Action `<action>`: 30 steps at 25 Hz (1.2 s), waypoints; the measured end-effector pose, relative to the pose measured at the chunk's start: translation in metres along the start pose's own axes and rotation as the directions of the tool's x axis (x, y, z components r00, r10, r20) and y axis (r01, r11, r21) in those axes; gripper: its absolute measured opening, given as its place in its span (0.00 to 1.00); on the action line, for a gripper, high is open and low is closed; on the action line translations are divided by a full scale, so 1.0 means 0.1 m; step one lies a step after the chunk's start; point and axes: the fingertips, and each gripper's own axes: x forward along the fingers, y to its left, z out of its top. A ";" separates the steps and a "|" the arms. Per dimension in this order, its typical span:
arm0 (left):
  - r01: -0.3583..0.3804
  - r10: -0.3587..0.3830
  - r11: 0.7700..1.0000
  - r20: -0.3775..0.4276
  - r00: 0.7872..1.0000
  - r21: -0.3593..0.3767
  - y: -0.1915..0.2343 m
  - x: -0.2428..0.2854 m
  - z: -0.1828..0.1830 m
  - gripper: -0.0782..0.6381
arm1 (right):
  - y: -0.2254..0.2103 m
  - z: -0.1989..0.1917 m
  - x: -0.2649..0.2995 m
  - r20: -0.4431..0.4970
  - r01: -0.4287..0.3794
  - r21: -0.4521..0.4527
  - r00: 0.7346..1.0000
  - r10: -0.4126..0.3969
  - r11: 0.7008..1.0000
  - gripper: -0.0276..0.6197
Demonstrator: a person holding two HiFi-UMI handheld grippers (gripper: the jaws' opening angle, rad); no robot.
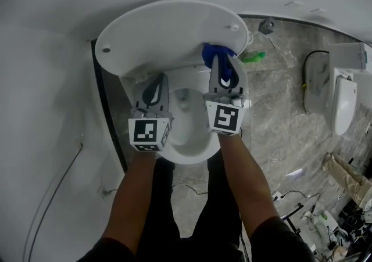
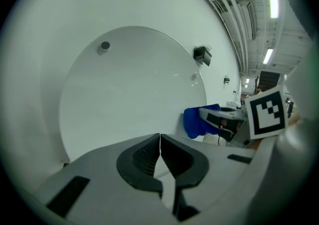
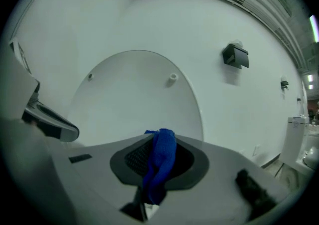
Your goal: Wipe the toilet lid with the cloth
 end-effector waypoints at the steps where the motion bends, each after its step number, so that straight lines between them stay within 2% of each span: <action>1: -0.007 0.007 1.000 -0.002 1.000 -0.003 0.06 -0.04 -0.03 0.13 | 0.15 0.02 -0.02 0.005 -0.030 -0.007 1.000 0.030 1.000 0.13; 6: -0.066 0.065 0.997 -0.009 0.998 -0.032 0.52 -0.25 -0.12 0.13 | 0.97 0.01 -0.04 0.004 -0.159 0.039 0.987 0.159 0.987 0.14; 11: -0.127 0.127 0.991 0.001 0.992 -0.049 0.95 -0.53 -0.15 0.13 | 1.78 -0.14 -0.04 -0.038 -0.273 0.079 0.960 0.277 0.959 0.14; 18: -0.163 0.162 0.985 -0.024 0.987 -0.051 1.38 -0.84 -0.35 0.13 | 2.46 -0.30 0.10 -0.086 -0.323 0.125 0.938 0.335 0.938 0.13; 22: -0.153 0.152 0.987 -0.035 0.988 -0.042 1.39 -0.88 -0.38 0.13 | 2.48 -0.39 0.20 -0.115 -0.306 0.132 0.940 0.321 0.943 0.13; 26: -0.140 0.139 0.990 -0.044 0.989 -0.024 1.34 -0.84 -0.38 0.13 | 2.25 -0.46 0.27 -0.145 -0.280 0.088 0.946 0.291 0.956 0.13; 30: -0.117 0.117 0.993 -0.032 0.993 -0.020 1.11 -0.67 -0.31 0.13 | 1.87 -0.60 0.26 -0.171 -0.214 0.080 0.959 0.225 0.974 0.13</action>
